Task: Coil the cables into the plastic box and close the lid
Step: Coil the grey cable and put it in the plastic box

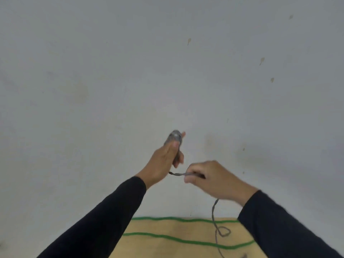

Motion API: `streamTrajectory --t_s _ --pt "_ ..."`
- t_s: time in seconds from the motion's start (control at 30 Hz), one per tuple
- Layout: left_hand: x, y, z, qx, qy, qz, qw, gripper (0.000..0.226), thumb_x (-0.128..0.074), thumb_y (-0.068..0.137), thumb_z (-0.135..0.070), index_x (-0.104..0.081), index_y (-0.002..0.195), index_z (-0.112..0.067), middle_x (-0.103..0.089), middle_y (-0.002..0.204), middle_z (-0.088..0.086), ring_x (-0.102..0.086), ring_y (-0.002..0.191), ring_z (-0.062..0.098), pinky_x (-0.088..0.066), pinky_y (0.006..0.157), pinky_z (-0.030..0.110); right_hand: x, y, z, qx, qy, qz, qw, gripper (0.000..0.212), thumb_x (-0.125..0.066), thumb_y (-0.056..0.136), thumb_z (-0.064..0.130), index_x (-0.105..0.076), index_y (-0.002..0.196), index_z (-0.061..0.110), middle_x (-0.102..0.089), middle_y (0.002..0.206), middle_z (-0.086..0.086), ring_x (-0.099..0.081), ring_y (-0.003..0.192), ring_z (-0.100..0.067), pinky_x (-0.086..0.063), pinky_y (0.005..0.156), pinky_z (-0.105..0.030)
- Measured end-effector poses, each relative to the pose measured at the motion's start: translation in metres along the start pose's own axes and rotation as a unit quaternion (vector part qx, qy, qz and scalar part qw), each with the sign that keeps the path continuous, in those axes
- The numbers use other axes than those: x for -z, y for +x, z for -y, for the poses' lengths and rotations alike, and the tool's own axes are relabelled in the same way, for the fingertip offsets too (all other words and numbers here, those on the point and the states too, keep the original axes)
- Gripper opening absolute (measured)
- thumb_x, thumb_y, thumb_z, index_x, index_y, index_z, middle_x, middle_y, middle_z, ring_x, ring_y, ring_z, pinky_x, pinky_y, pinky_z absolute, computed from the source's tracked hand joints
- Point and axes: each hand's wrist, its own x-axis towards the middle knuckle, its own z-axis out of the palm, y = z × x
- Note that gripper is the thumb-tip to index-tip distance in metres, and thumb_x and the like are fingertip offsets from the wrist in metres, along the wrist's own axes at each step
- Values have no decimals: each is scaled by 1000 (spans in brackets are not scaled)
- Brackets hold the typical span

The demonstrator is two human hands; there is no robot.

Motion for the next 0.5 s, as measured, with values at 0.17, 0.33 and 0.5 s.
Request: streamTrajectory --t_s 0.17,0.33,0.5 --pt "-28 -38 8 21 -136 160 977 41 -22 98 -45 -61 112 -40 -49 55 -2 -38 48 10 -35 53 17 69 4 -4 -12 50 0 999 7 -70 79 26 -72 75 21 -72 75 5 -63 73 -15 -48 71 -26" --pt "-26 -27 -13 14 -406 148 902 46 -25 97 -35 -59 124 -18 -34 43 -13 -25 41 4 -23 47 17 62 10 -25 -12 248 -126 961 21 -61 80 29 -73 89 15 -42 47 11 -32 43 -7 -26 44 -16" --pt "-8 1 -37 -5 -544 43 838 45 -22 101 -30 -55 125 -14 -34 43 -10 -27 39 4 -23 47 18 -2 17 -44 -77 299 -164 937 24 -47 95 24 -65 112 26 -41 51 5 -33 40 -6 -28 41 -18"
